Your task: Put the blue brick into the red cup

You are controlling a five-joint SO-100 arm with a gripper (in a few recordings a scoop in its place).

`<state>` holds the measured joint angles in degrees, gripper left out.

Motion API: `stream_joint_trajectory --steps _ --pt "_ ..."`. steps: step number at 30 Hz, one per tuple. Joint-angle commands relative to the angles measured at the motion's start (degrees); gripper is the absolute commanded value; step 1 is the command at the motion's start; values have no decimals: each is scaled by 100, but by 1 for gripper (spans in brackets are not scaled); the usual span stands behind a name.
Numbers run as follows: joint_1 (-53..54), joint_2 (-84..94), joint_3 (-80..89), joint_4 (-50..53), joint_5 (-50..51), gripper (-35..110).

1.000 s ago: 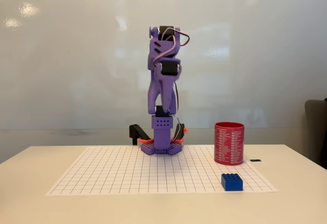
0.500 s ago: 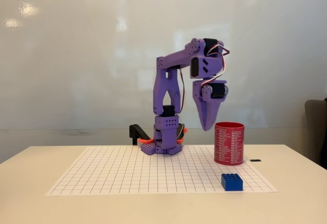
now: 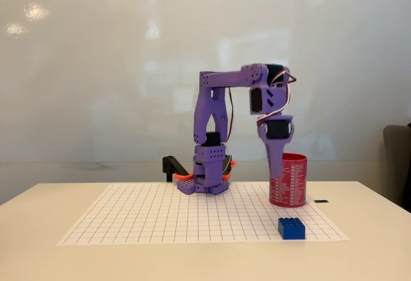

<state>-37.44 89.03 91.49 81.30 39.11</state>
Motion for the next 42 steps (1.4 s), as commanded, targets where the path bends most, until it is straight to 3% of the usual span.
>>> stream_joint_trajectory --steps 1,20,30,37,42 --pt "-132 519 185 -369 624 -1" --pt "158 -1222 -1635 -246 -97 -1" --pt "536 -1573 -1705 -413 -501 -1" --pt "299 -1591 -1178 -703 -1327 1" --pt "158 -1459 -1143 -325 -1942 54"
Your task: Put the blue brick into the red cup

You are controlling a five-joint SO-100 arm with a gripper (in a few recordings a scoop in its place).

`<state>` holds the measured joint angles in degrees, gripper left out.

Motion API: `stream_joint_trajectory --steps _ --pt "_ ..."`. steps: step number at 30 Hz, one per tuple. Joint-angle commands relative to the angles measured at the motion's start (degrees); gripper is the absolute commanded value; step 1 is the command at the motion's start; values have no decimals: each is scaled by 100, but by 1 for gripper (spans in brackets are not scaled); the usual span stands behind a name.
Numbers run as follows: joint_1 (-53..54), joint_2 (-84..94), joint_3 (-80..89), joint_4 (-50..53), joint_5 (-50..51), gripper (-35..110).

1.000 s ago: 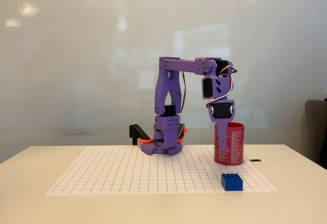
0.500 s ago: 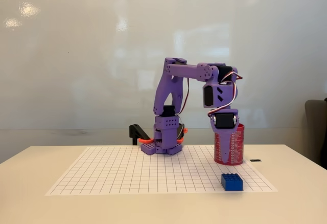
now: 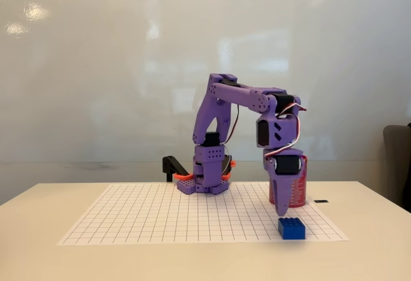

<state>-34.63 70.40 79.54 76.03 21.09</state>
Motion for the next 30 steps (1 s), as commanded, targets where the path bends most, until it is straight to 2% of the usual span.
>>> stream_joint_trajectory --steps 1,6,23,25,26,27,28,29,30 --pt "-88 492 132 229 -97 71" --pt "-88 571 105 369 -255 74" --pt "-352 -606 193 -88 457 74" --pt "-360 -712 158 -88 545 67" --pt "-369 -765 149 -114 554 58" --pt "-369 -809 149 -193 466 40" --pt "-369 -853 141 -255 325 16" --pt "-360 -923 105 -264 281 0" --pt "-325 -967 97 -246 439 0"
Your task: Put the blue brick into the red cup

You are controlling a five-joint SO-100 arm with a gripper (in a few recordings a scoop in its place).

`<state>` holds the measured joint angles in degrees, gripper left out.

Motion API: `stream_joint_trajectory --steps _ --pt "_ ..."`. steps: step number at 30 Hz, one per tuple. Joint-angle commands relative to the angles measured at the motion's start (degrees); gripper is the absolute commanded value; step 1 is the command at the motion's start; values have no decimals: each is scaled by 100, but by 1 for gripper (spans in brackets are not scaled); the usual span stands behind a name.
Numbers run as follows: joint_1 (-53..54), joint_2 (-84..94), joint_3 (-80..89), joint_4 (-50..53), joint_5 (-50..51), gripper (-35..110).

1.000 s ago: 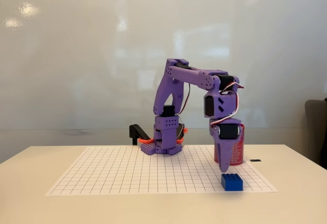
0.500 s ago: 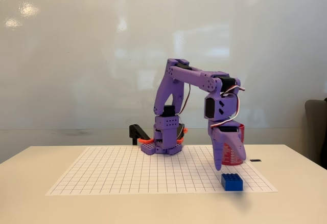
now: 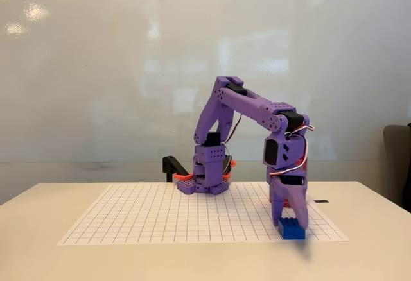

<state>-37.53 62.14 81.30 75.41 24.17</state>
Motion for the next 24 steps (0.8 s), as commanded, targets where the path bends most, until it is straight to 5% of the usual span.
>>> stream_joint_trajectory --steps 1,15,24 --pt "-9 -158 -70 -185 193 0" --pt "290 -18 -9 -501 281 0" --pt "1529 2769 1239 -1397 -79 0"
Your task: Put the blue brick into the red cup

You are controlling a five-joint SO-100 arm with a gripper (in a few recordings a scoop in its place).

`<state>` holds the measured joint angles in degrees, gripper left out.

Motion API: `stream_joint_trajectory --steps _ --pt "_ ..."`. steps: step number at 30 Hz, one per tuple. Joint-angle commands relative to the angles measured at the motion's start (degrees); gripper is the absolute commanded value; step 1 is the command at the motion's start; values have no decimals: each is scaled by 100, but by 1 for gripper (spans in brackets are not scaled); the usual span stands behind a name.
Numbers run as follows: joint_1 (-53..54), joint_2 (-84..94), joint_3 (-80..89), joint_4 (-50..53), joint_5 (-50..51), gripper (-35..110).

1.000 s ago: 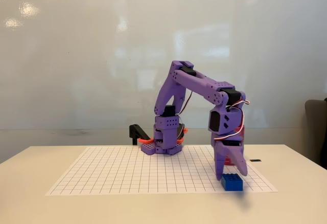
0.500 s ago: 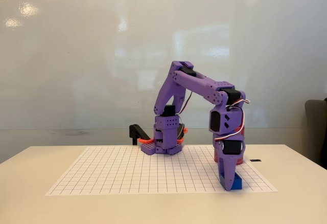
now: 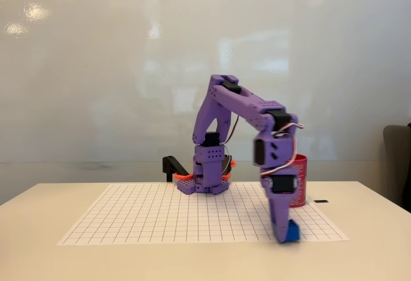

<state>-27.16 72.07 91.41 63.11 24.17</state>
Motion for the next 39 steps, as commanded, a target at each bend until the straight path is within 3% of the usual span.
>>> stream_joint_trajectory --steps 1,7,12,20,26,39 --pt "650 2153 246 -35 -176 0" --pt "1134 3920 299 817 -1292 -1" --pt "-132 4764 211 1468 -1784 -1" --pt "-2813 5054 -281 2461 -1310 -1" --pt "-4254 5265 -343 3006 -844 -1" --pt "-4588 5511 1169 2971 -545 -1"
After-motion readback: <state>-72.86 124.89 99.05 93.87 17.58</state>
